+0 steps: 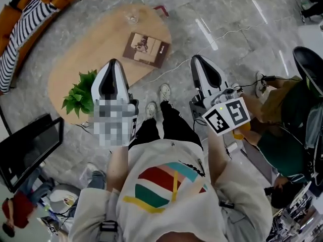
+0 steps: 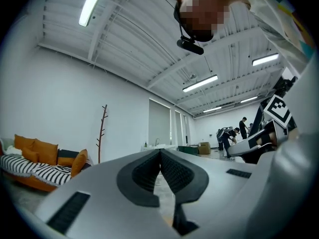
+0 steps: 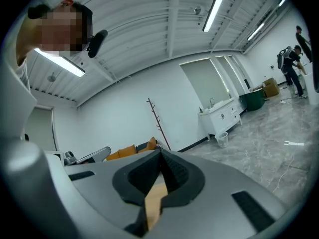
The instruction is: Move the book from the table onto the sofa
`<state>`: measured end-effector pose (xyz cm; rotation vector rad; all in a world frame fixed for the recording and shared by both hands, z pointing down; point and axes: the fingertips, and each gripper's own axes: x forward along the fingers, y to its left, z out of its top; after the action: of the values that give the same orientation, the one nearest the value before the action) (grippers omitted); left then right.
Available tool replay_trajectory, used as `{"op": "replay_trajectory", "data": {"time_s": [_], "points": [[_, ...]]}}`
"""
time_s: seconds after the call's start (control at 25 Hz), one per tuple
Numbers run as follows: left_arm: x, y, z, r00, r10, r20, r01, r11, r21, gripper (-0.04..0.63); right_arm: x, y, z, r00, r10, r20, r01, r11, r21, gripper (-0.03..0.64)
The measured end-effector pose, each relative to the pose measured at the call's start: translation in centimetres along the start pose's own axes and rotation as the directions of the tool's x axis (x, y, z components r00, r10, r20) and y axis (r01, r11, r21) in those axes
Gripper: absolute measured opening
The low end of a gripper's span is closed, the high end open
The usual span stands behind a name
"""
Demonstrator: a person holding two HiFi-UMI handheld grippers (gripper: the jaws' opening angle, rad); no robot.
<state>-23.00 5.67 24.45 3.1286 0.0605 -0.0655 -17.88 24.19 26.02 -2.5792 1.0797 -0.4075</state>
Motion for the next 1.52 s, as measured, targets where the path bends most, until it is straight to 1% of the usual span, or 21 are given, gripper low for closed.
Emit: {"op": "replay_trajectory", "data": {"time_s": [0.12, 0.2, 0.28, 0.44, 0.56, 0.68, 0.8, 0.92, 1.12, 1.32, 1.52], "points": [[3.2, -0.2, -2.8, 1.000, 0.003, -0.020, -0.003, 1.000, 0.022, 0.006, 3.1, -3.4, -1.4, 1.000, 0.005, -0.026, -0.006, 1.000, -0.010, 0.012], [4.8, -0.3, -5.0, 1.000, -0.001, -0.023, 0.002, 0.999, 0.039, 0.006, 5.2, -5.2, -3.1, 0.998, 0.010, -0.057, -0.012, 0.999, -0.040, 0.012], [6.1, 0.1, -7.9, 1.000, -0.006, -0.031, 0.007, 0.999, 0.038, 0.008, 7.2, -6.3, -5.4, 0.995, 0.016, -0.098, -0.023, 0.997, -0.076, 0.012], [7.1, 1.9, -14.8, 0.997, 0.027, -0.070, -0.028, 1.000, -0.011, 0.006, 11.0, -7.0, -12.4, 0.978, 0.047, -0.202, -0.072, 0.990, -0.119, 0.012], [7.2, 3.5, -19.9, 0.995, 0.050, -0.090, -0.055, 0.997, -0.051, 0.006, 13.8, -7.3, -17.8, 0.966, 0.057, -0.252, -0.098, 0.984, -0.152, 0.012], [7.0, 4.2, -23.6, 0.988, 0.044, -0.149, -0.051, 0.998, -0.046, 0.006, 15.8, -7.3, -22.3, 0.953, 0.058, -0.299, -0.116, 0.977, -0.180, 0.012], [6.3, 4.2, -26.7, 0.983, 0.027, -0.180, -0.038, 0.998, -0.056, 0.006, 16.8, -7.9, -26.2, 0.936, 0.036, -0.351, -0.116, 0.971, -0.210, 0.012], [5.4, 4.3, -29.9, 0.976, 0.019, -0.218, -0.033, 0.998, -0.058, 0.006, 17.3, -8.9, -30.0, 0.912, -0.003, -0.411, -0.107, 0.964, -0.242, 0.012], [4.1, 3.6, -33.7, 0.961, 0.007, -0.276, -0.029, 0.997, -0.078, 0.006, 17.7, -11.0, -35.8, 0.853, -0.050, -0.520, -0.108, 0.957, -0.270, 0.012], [3.8, 2.9, -35.4, 0.956, -0.008, -0.292, -0.017, 0.996, -0.084, 0.006, 17.7, -12.4, -39.9, 0.800, -0.088, -0.593, -0.100, 0.956, -0.277, 0.012], [4.0, 2.5, -36.2, 0.952, -0.031, -0.305, 0.009, 0.997, -0.072, 0.006, 17.3, -13.5, -42.3, 0.758, -0.127, -0.640, -0.079, 0.956, -0.283, 0.012]]}}
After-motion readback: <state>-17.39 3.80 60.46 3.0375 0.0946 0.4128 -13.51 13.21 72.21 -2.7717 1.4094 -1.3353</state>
